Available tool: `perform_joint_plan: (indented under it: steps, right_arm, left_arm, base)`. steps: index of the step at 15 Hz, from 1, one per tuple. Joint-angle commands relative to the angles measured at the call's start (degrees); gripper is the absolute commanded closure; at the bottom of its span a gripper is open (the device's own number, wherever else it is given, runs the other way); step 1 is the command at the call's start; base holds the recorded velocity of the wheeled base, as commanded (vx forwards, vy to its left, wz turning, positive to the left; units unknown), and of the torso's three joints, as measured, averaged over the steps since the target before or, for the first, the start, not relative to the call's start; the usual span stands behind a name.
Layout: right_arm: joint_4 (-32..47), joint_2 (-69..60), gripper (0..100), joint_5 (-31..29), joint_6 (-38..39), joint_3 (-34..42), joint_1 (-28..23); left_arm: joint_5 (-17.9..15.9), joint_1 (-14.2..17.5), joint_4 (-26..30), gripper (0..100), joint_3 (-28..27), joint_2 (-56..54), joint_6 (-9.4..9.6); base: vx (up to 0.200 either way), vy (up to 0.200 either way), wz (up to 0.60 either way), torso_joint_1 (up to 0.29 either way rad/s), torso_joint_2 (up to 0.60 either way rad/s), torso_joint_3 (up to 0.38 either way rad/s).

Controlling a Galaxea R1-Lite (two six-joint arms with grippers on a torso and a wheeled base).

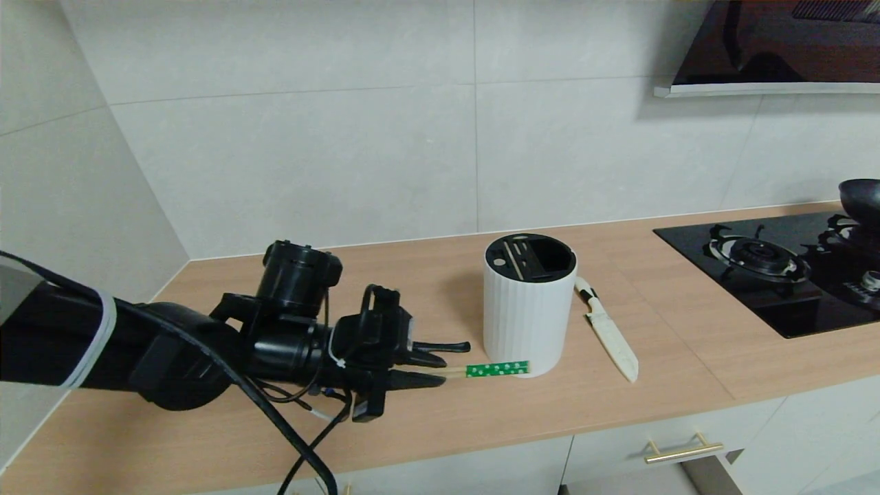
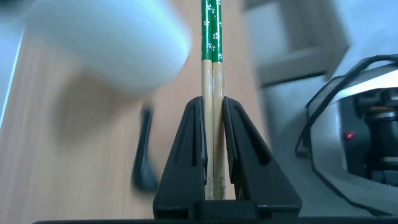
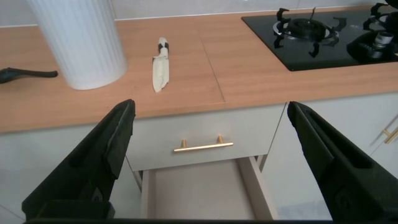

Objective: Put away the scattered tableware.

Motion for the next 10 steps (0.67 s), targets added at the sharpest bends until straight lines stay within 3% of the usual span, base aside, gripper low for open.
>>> perform_joint_plan:
  steps: [1,3,10]
  right_arm:
    - [-0.02,0.00,0,-0.02,-0.02,0.00,0.01]
    - [-0.02,0.09,0,-0.02,-0.02,0.00,0.01]
    - [-0.02,0.09,0,-0.02,-0.02,0.00,0.01]
  left_arm:
    - [1.56,-5.04,-1.07,100,-2.37,1.46,-0.97]
    - [2.61,-9.17,-3.79,100,-5.54,3.30,-6.95]
    - [3.67,-16.03,-12.58,100,-8.79,9.37,-18.55]
  base:
    - [0.000,0.000,0.00,0.000,0.00,0.000]
    - [0.000,0.000,0.00,0.000,0.00,0.000]
    - [0.000,0.000,0.00,0.000,0.00,0.000]
